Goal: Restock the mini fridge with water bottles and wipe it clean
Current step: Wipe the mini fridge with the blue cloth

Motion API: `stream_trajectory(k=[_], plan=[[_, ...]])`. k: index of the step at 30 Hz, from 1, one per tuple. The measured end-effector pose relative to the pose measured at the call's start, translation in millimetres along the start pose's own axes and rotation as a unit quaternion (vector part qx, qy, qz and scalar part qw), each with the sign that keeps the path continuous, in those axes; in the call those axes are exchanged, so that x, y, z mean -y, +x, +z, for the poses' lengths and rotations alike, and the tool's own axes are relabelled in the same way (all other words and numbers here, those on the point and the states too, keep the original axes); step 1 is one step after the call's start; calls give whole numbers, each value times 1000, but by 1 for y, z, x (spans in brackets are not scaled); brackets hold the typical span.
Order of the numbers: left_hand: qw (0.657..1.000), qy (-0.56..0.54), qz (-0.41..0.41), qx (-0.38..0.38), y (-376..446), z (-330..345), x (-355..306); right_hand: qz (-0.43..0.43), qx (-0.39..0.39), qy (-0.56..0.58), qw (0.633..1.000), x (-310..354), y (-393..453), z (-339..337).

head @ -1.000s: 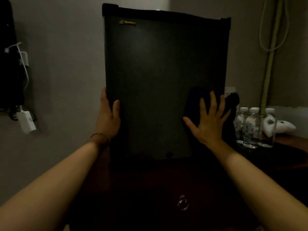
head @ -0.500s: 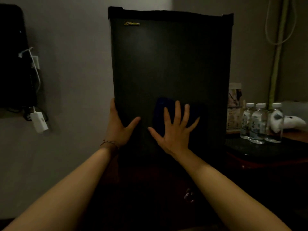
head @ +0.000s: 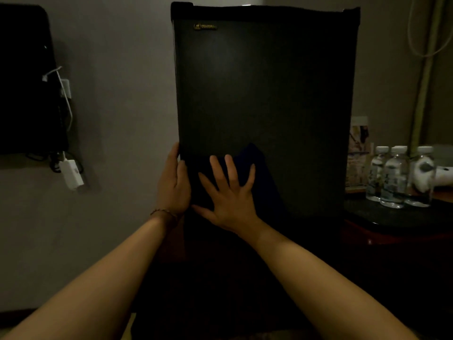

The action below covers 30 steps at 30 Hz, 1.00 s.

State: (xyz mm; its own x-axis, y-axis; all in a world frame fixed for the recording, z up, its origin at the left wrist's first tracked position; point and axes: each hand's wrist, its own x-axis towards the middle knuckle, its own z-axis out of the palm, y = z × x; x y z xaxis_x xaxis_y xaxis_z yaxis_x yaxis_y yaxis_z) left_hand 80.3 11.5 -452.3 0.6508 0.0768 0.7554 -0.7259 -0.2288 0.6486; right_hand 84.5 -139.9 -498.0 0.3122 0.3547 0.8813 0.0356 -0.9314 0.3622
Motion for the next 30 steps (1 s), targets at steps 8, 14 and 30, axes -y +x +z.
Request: stream_trajectory(k=[8,14,30], plan=[[999,48,5,25,-1,18,-1,20,9,-26,999,-89,-39,-7],[995,97,8,-11,-1,30,-1,113,58,-47,991,-161,-66,-19],[999,28,16,-9,1,17,-4,169,63,-50,982,-120,-50,-15]])
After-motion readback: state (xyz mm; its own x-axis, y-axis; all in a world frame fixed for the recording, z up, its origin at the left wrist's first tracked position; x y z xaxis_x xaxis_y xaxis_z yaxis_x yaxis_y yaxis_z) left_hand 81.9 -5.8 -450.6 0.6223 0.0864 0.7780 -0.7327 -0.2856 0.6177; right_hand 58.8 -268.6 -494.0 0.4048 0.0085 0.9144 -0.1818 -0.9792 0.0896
